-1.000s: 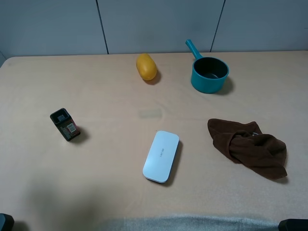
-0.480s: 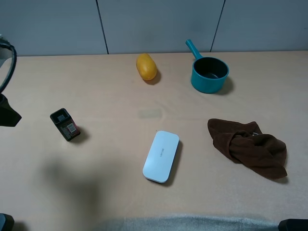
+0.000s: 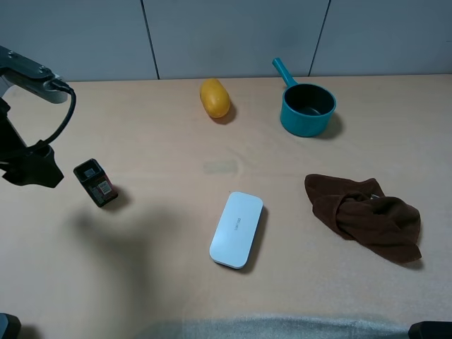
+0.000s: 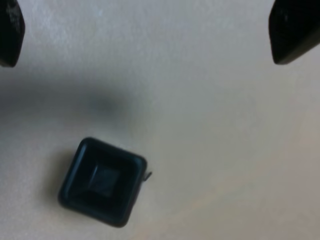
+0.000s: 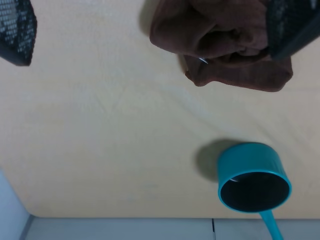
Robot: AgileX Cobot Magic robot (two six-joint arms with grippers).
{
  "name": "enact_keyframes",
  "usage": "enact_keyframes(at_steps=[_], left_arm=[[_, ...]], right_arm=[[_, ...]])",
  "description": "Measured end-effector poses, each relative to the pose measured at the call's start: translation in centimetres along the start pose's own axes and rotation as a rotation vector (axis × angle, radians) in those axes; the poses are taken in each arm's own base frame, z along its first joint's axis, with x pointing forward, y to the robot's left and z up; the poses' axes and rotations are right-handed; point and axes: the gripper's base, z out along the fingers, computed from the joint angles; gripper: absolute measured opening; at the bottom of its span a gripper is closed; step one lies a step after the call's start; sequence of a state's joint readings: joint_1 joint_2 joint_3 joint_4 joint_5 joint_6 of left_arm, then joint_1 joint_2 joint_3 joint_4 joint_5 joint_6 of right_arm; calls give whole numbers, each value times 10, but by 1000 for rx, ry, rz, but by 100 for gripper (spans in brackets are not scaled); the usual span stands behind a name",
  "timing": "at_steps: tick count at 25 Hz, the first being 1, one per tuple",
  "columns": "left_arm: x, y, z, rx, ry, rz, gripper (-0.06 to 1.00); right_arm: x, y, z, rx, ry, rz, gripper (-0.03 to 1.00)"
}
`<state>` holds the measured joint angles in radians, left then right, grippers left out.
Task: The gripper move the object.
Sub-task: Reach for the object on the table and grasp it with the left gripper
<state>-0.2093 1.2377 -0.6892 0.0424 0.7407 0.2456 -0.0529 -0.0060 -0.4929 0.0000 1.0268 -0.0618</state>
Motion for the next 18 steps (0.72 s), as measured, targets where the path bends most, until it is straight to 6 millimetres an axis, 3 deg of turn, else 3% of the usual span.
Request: enact_keyframes(at_steps=[18], left_arm=[[-23, -14, 82, 72, 87, 82, 98]], right_arm=[[0, 0, 0, 0, 0, 0, 69]])
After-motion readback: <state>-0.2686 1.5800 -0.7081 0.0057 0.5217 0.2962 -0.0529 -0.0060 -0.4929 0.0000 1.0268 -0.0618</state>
